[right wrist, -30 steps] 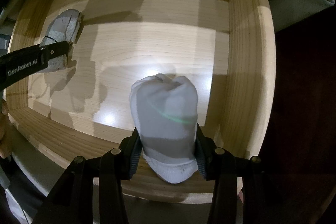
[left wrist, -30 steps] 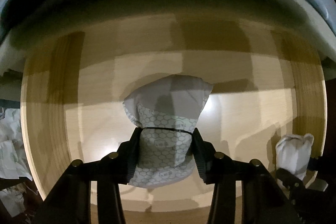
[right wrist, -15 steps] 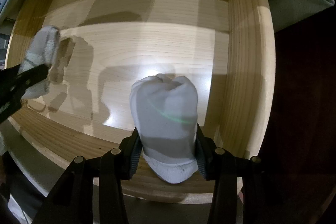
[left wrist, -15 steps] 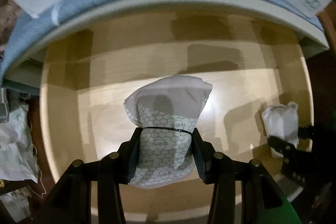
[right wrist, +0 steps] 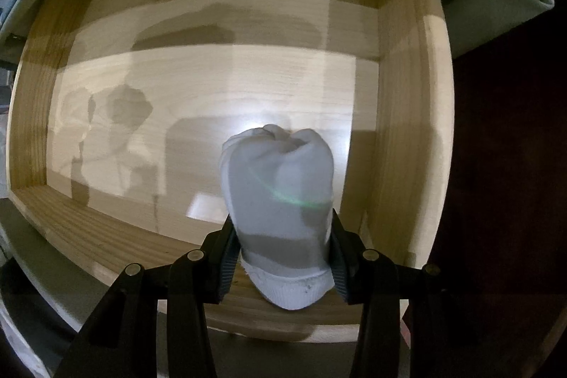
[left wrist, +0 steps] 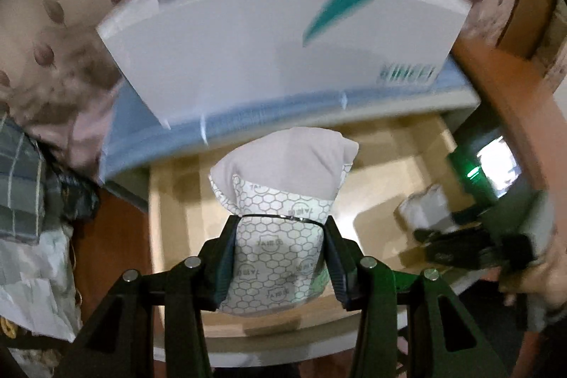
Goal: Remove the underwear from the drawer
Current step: 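Lift the grey patterned underwear with the left tool into the white box, then open the left tool to drop the grey underwear in the box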
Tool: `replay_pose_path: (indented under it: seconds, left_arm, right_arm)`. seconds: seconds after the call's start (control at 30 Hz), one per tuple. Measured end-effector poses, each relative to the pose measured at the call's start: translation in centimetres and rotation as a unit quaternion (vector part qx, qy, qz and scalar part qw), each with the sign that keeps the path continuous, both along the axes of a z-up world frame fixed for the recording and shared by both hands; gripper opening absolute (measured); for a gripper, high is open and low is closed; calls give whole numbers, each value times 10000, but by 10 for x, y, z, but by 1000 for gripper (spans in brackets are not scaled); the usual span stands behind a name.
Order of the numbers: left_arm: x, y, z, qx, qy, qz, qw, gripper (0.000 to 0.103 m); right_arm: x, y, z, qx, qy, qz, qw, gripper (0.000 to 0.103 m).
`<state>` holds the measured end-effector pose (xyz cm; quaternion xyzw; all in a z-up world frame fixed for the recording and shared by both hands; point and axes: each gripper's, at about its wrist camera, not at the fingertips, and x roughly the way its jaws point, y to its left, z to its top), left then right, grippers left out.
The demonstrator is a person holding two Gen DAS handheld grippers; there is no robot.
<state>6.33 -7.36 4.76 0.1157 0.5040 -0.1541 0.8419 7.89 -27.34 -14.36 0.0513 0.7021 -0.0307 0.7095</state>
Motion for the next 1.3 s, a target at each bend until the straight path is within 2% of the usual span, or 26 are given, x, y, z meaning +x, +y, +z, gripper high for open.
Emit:
replay_pose_path:
  seconds: [0.17, 0.3, 0.4, 0.5, 0.7, 0.83, 1.03, 1.23, 1.3]
  left_arm:
    - [-3, 7, 58, -455, -696, -81, 9965, 46]
    - [9, 6, 100, -611, -1222, -68, 9906, 46]
    - [29, 6, 121, -767, -1348, 53, 9879, 46]
    - [53, 4, 129, -875, -1355, 205, 9867, 46]
    - [107, -7, 118, -998, -1009, 434, 9889, 46]
    - [133, -21, 97, -799, -798, 489, 9924, 46]
    - [148, -34, 63, -462, -669, 464, 9956, 46]
    - [151, -43, 52, -226, -697, 485, 9961, 48]
    - [150, -43, 52, -256, -707, 540, 9957, 49]
  right_arm:
    - [-3, 1, -1, 0, -21, 8, 10000, 42]
    - [-5, 2, 0, 24, -31, -7, 10000, 42]
    - [-7, 1, -1, 16, -42, -18, 10000, 42]
    - [-8, 1, -1, -2, -47, -17, 10000, 42]
    - [-8, 2, -2, -20, -15, 1, 10000, 42]
    - [-7, 4, -2, 3, -19, -15, 10000, 42]
    - [-4, -2, -4, 75, 17, -47, 10000, 42]
    - [1, -2, -5, 41, 23, -11, 10000, 42]
    - [1, -2, -5, 31, 24, -9, 10000, 42]
